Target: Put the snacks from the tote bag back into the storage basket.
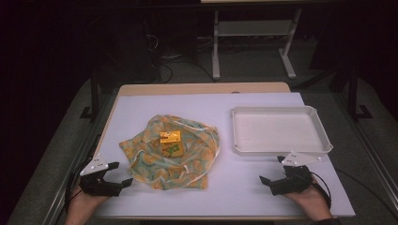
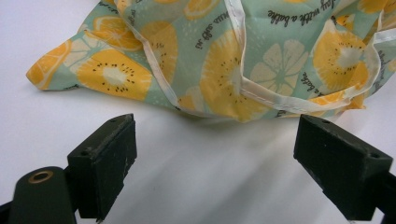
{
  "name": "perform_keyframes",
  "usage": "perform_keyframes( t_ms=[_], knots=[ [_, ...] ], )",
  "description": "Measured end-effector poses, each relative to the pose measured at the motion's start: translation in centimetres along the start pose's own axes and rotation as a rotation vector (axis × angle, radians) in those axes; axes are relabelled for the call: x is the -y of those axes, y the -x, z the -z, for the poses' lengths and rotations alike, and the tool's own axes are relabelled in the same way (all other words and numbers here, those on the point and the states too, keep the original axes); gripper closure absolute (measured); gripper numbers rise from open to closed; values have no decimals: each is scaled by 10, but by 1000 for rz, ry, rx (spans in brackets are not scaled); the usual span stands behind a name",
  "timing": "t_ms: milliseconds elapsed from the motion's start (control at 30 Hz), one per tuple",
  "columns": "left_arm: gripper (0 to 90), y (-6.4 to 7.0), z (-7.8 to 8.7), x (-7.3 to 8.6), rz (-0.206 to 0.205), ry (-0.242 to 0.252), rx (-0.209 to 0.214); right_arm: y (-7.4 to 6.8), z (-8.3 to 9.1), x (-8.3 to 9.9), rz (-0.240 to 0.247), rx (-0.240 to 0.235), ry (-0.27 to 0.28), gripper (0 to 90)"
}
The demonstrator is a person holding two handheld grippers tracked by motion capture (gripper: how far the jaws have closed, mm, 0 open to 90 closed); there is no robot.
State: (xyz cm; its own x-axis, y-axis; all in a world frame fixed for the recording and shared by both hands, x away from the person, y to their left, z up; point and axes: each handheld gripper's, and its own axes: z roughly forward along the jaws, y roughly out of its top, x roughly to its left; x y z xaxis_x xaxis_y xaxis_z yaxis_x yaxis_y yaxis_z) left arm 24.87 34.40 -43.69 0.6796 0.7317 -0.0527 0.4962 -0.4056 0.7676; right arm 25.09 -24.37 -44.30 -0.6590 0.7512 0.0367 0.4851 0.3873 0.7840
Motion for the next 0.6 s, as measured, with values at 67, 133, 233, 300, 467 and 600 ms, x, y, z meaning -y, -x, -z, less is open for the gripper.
perform_keyframes(
  t_ms=[67, 133, 233, 300, 467, 600],
  knots=[
    [129, 0, 0, 0, 3, 2, 6, 0, 0, 0, 0, -2, -2, 0],
    [130, 1, 0, -1, 6, 4, 10, 0, -1, -1, -2, -3, 0, 0],
    [134, 2, 1, -3, 12, 15, 12, 0, -1, -1, -10, -11, 4, 0],
    [135, 3, 1, -4, 10, 15, 13, 1, -1, -1, -11, -17, 3, 0],
    [145, 3, 5, -12, 2, 33, 21, 0, -1, -2, -12, -28, 2, 0],
    [166, 2, 6, -17, 9, 47, 26, -1, -2, -3, -7, -28, -3, 0]
  ],
)
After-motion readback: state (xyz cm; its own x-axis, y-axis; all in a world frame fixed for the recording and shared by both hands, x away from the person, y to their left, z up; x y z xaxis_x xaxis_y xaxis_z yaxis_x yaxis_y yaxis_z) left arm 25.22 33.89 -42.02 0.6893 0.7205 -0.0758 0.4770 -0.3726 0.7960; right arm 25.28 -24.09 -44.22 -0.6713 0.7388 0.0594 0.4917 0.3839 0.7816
